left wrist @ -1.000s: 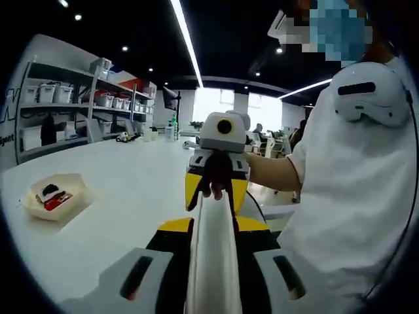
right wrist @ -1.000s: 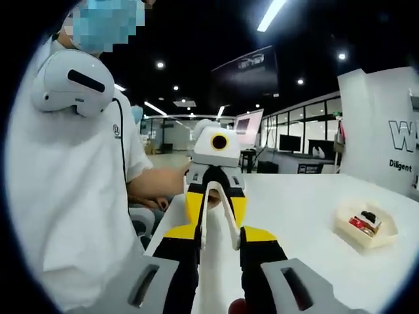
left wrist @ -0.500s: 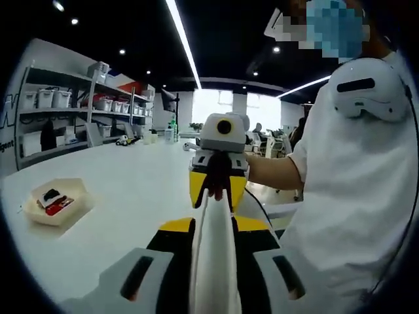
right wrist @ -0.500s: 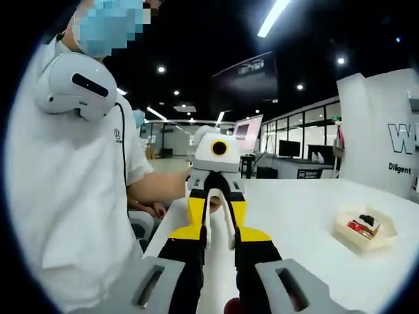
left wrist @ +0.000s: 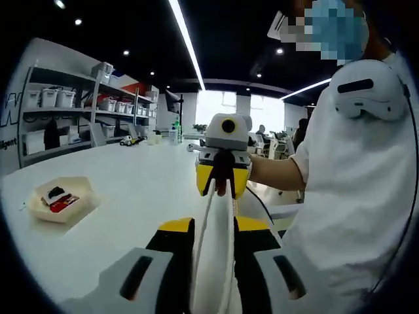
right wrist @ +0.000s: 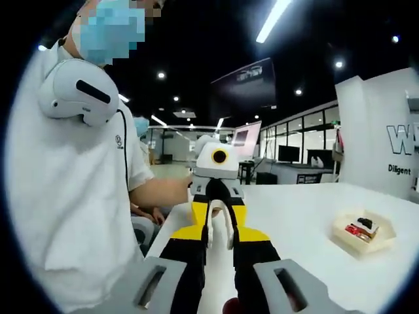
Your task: Place the target food into the container with the food tongs after gripping and lifting it, then release it inside without dropping or visibly crushing the food.
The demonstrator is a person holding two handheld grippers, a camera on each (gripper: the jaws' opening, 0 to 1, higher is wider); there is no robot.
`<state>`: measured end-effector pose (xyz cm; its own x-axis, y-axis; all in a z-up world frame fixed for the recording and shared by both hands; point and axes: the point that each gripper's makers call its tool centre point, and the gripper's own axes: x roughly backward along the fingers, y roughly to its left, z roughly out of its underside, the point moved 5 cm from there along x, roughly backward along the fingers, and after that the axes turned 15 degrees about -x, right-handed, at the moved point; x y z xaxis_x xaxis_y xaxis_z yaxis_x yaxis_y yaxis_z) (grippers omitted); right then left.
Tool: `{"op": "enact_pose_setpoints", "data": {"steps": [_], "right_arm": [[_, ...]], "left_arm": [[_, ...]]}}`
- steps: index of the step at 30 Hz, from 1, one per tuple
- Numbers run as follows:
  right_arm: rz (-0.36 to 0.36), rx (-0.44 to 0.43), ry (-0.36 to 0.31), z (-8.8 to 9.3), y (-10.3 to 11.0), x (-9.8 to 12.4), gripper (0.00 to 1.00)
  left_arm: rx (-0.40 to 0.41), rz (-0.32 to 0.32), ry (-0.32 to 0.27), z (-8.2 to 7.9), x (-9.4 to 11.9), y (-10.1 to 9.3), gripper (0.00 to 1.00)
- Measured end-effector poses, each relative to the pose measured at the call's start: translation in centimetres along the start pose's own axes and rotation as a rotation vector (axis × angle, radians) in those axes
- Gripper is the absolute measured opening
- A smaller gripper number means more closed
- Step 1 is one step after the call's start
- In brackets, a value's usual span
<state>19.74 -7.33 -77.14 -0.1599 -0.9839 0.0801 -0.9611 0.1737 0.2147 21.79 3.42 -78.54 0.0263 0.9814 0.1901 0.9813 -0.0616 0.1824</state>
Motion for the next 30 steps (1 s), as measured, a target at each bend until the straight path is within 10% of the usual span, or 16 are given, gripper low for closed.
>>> {"op": "enact_pose_setpoints", "data": {"steps": [30], "right_arm": [[0.018, 0.027, 0.007, -1.1, 0.2, 0.8, 0.09]], "left_arm": [[0.022, -0.043, 0.019, 0.8, 2.8, 0.0, 0.19]]}}
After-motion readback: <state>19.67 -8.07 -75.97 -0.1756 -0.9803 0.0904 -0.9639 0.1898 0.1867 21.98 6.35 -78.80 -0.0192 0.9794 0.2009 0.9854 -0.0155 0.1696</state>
